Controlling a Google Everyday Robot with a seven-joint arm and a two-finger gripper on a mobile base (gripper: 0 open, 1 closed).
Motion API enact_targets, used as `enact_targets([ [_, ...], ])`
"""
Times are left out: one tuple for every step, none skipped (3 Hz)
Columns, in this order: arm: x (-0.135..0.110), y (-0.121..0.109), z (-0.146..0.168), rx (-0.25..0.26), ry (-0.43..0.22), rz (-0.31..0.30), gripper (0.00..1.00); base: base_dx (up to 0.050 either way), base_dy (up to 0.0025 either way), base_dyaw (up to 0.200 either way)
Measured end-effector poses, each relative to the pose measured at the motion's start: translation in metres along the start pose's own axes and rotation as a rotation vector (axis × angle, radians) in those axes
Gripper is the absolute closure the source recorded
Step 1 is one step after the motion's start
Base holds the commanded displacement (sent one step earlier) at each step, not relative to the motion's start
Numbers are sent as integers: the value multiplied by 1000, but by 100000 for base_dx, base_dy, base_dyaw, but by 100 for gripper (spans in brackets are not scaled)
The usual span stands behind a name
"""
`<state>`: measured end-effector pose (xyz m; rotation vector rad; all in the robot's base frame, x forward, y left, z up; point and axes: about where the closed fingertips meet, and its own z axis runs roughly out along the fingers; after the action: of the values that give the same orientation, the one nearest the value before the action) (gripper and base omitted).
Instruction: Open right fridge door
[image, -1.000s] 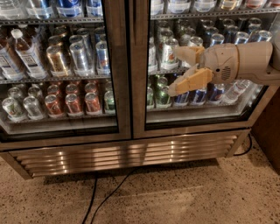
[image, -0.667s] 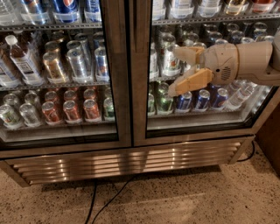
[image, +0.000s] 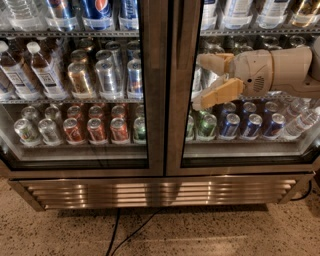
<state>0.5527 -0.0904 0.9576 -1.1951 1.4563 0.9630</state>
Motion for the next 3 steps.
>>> enact_targets([
  [-8,5,-2,-18,-2,-4,0,0,0,0],
  [-26,13,-8,-66,-10,-20,0,0,0,0],
  [-47,14,-6,-55,0,-48,0,0,0,0],
])
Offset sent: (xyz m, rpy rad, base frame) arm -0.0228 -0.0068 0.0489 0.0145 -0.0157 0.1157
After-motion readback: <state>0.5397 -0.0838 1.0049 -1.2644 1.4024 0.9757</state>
